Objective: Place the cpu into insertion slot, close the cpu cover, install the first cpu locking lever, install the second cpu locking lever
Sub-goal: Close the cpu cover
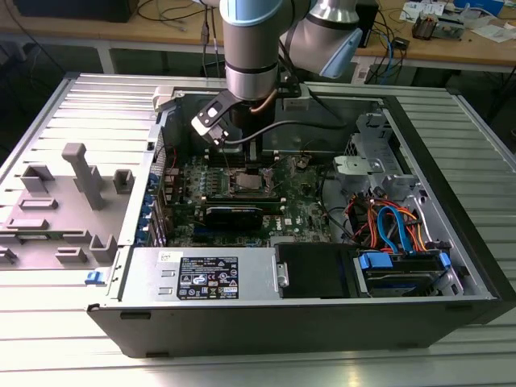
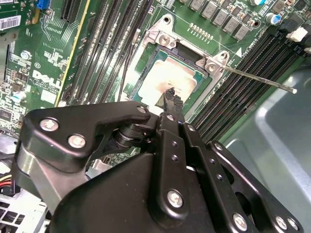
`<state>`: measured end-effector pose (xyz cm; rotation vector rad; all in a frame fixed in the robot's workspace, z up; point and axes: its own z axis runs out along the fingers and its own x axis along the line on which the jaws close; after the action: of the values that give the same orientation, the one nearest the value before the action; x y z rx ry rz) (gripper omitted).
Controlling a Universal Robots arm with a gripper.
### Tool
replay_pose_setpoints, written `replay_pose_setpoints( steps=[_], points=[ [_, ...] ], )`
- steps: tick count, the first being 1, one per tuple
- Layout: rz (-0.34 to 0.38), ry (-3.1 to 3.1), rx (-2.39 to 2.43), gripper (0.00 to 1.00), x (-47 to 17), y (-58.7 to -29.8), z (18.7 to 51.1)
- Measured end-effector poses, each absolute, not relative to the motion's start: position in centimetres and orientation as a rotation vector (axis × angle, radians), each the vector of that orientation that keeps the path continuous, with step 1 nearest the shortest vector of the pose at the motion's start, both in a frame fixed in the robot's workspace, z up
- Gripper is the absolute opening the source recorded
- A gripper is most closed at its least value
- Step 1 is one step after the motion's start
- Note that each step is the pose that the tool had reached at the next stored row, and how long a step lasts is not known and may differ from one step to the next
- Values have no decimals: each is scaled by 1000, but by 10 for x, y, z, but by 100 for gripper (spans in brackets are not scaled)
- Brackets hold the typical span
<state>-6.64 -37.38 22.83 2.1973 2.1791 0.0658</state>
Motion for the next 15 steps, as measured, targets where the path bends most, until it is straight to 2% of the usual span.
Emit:
replay_pose_setpoints(
  steps=[15],
  points=[
    [65, 2179, 2197, 11, -66, -374, 242]
  ],
)
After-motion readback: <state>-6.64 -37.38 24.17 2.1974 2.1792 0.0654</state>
